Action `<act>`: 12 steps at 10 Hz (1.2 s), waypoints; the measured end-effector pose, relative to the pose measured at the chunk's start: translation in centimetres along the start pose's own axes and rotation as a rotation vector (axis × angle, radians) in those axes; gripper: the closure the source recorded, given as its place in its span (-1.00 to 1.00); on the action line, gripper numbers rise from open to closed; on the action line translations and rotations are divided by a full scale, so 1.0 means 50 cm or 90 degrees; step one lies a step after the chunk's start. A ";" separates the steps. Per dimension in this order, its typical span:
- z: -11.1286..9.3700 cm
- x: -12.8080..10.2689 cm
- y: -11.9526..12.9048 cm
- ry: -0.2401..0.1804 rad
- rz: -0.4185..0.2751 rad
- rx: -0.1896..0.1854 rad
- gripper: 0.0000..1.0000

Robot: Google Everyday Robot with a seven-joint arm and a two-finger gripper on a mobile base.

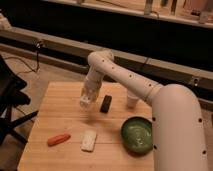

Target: Place the bottle in the ceramic bowl

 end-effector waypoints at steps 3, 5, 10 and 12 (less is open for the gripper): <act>-0.013 -0.018 0.039 -0.005 -0.007 0.002 0.75; -0.032 -0.022 0.090 -0.005 -0.006 0.009 0.75; -0.046 -0.029 0.125 -0.006 -0.001 0.017 0.75; -0.064 -0.028 0.177 -0.003 0.005 0.022 0.75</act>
